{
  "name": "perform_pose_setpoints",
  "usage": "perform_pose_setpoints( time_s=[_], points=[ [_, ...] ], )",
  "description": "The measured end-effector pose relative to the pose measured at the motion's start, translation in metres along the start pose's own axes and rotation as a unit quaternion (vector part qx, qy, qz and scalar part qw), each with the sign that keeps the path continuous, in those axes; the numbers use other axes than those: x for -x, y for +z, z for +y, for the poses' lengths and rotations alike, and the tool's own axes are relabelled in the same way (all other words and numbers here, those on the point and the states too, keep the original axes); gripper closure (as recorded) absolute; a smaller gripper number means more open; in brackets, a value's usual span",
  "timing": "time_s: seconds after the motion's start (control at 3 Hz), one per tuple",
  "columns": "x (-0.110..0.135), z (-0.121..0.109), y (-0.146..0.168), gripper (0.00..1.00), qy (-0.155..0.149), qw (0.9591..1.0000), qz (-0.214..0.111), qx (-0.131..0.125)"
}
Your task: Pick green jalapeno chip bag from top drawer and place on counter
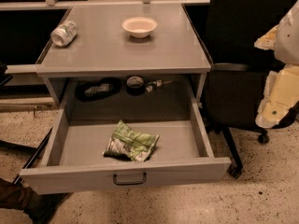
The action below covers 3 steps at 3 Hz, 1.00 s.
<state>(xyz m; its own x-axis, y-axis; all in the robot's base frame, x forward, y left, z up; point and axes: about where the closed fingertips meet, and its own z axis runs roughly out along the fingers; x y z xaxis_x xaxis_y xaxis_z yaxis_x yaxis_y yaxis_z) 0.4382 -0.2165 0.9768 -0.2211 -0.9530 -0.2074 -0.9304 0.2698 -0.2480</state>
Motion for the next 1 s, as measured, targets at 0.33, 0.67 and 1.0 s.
perform_pose_setpoints(
  time_s=[0.33, 0.67, 1.0],
  points=[
    [0.0, 0.0, 0.0, 0.0, 0.0, 1.0, 0.0, 0.0],
    [0.012, 0.009, 0.024, 0.0, -0.004, 0.9996, -0.025, 0.014],
    [0.044, 0.03, 0.068, 0.0, -0.026, 0.9964, -0.072, 0.035]
  ],
)
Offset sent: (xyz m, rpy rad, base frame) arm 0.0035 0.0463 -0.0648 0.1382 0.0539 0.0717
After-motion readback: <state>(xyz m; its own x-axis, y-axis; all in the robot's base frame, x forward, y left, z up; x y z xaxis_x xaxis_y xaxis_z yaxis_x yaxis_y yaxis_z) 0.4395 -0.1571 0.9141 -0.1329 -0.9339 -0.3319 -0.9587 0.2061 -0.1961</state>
